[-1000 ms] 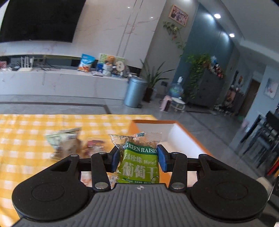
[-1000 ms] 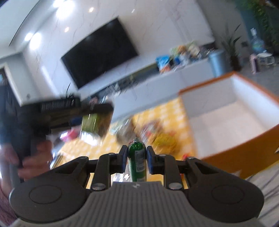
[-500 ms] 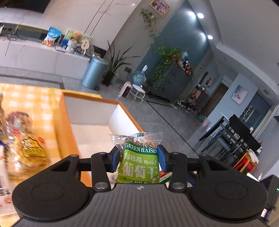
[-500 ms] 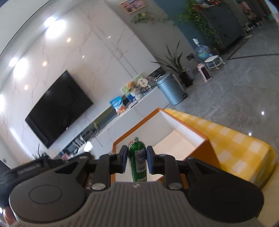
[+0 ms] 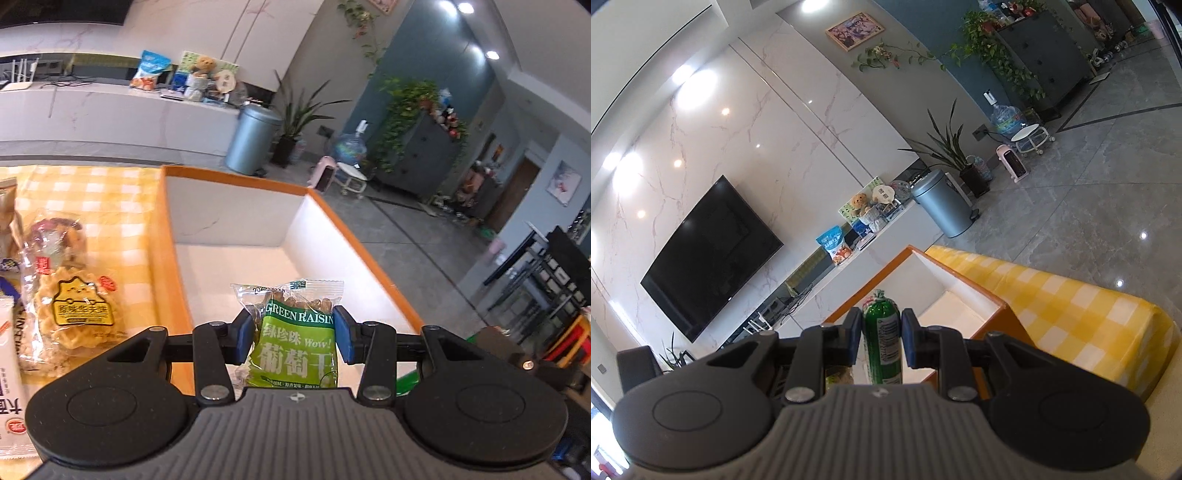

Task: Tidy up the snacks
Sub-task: 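Carry both items over the orange box while the left gripper releases the raisin bag inside, then lower the green sausage into the orange box and open the right gripper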

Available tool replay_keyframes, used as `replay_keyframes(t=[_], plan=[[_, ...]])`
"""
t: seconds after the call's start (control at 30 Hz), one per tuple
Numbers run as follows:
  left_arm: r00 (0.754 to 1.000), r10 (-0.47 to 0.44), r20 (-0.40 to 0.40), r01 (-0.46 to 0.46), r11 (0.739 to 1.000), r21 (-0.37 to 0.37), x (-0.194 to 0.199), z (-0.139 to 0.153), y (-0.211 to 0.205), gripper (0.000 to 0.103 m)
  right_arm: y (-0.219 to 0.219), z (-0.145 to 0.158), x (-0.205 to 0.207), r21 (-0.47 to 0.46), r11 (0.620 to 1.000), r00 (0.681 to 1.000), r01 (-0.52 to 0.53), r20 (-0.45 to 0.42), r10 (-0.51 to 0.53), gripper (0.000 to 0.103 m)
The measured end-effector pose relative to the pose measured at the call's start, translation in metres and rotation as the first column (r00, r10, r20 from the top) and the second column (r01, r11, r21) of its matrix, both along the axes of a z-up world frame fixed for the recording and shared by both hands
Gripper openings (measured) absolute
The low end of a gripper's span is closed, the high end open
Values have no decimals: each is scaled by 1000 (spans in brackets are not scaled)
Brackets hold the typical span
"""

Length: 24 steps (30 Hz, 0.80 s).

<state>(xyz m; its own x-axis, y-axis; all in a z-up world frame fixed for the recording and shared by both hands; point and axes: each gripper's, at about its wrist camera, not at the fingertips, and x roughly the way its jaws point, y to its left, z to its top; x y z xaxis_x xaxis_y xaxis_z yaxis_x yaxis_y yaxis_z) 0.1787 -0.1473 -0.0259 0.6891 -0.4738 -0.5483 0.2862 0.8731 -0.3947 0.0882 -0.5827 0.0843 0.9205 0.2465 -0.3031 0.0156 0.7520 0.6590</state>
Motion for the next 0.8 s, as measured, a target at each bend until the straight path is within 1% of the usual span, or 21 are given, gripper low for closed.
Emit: replay_keyframes(t=[0.07,0.17,0.23,0.27,0.3,0.43,0.5,0.57,0.63,0.67,0.73,0.8], plan=[[1000,-7,6,7,1000,10,-2,-2,-1,51,1,0,2,5,1000,1000,0,-4,0,21],[999,-19,36,17,999,39,-5,-2,-2,54,5,4,5,10,1000,1000,8,-15,-8,21],[997,-4,71,-1,998,68,-10,1,-5,64,7,7,13,9,1000,1000,0,-12,0,21],[996,1,89,-8,997,77,-14,4,-5,74,9,8,16,5,1000,1000,-6,-12,6,21],[994,0,107,-9,996,86,-19,6,-5,80,11,10,20,-5,1000,1000,-14,-16,14,21],[984,4,178,-23,994,105,-38,20,9,85,22,16,38,-85,995,997,-59,-63,53,21],[977,24,210,-47,993,107,-49,25,16,86,29,19,51,-127,987,989,-98,-120,83,21],[974,45,223,-71,992,108,-54,29,21,86,40,21,64,-198,971,979,-131,-183,95,21],[975,58,216,-82,992,101,-58,30,29,86,57,20,76,-306,934,966,-184,-233,114,21],[976,60,209,-82,992,96,-59,29,33,86,65,18,82,-344,915,957,-209,-264,119,21],[979,63,193,-81,993,87,-56,30,40,86,77,6,95,-374,894,938,-247,-325,123,21],[983,57,173,-71,995,72,-55,27,48,86,87,-10,105,-375,881,910,-290,-394,132,21]])
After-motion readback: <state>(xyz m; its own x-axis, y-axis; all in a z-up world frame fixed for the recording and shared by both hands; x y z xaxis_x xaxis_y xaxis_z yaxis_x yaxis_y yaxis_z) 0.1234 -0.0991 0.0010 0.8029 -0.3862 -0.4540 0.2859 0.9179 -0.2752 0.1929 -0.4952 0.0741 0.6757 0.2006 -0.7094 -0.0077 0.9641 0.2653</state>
